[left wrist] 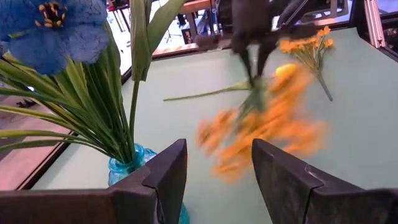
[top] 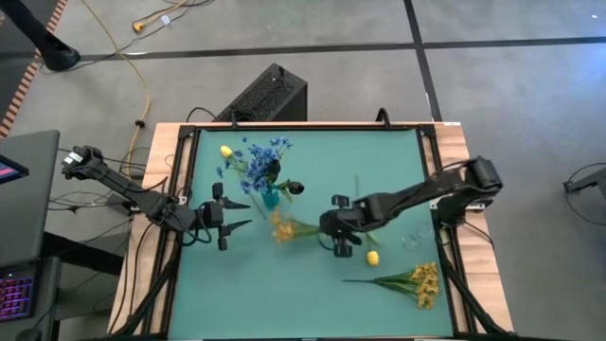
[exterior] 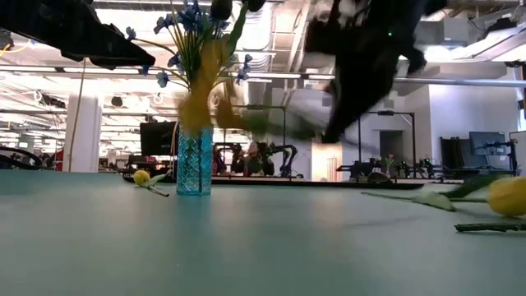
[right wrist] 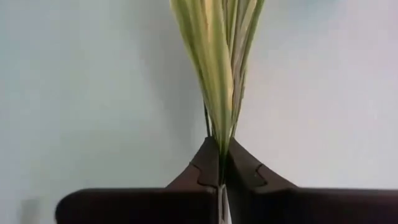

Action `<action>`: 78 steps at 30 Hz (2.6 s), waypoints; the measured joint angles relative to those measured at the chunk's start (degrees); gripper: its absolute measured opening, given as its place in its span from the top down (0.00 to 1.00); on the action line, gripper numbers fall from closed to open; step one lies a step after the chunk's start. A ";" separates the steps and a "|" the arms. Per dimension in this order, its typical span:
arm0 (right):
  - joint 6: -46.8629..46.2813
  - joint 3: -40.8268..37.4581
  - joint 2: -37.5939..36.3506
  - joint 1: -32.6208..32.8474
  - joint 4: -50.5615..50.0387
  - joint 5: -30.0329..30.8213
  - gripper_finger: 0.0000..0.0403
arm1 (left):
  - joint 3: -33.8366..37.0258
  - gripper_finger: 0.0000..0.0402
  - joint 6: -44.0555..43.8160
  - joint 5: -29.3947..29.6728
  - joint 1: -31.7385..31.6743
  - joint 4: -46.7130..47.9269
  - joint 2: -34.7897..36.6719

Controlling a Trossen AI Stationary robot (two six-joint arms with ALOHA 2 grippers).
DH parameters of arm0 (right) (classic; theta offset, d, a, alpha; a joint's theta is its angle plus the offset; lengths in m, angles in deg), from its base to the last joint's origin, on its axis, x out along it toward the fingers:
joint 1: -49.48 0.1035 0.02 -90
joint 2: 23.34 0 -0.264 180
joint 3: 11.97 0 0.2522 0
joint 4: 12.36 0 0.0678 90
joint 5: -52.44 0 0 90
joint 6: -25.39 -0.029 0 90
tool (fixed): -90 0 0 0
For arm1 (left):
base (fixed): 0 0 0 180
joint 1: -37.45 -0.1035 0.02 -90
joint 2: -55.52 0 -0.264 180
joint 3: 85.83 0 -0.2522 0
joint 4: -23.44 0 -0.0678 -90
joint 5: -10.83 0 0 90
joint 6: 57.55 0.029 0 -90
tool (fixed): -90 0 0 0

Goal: Sort flowers into vase by color
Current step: Put the top yellow flowers into the transparent vase

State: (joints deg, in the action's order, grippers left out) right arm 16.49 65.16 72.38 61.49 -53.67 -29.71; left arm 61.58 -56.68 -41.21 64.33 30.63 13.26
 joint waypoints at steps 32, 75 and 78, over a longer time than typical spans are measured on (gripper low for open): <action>-73.59 0.09 -27.97 47.53 -56.94 59.65 0.92 | 0.00 0.58 -0.93 0.14 -0.02 -0.32 0.00; -87.44 -11.50 -34.25 53.16 -62.23 54.95 0.92 | 0.00 0.58 -2.86 -0.10 -0.02 0.65 -0.02; -89.48 -12.98 -34.25 53.23 -62.11 54.69 0.92 | 0.00 0.58 -3.07 -0.10 -0.02 0.99 -0.04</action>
State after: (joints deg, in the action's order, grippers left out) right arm -72.99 52.18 38.14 114.72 -115.78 24.98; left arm 61.58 -59.76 -41.31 64.31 31.62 13.22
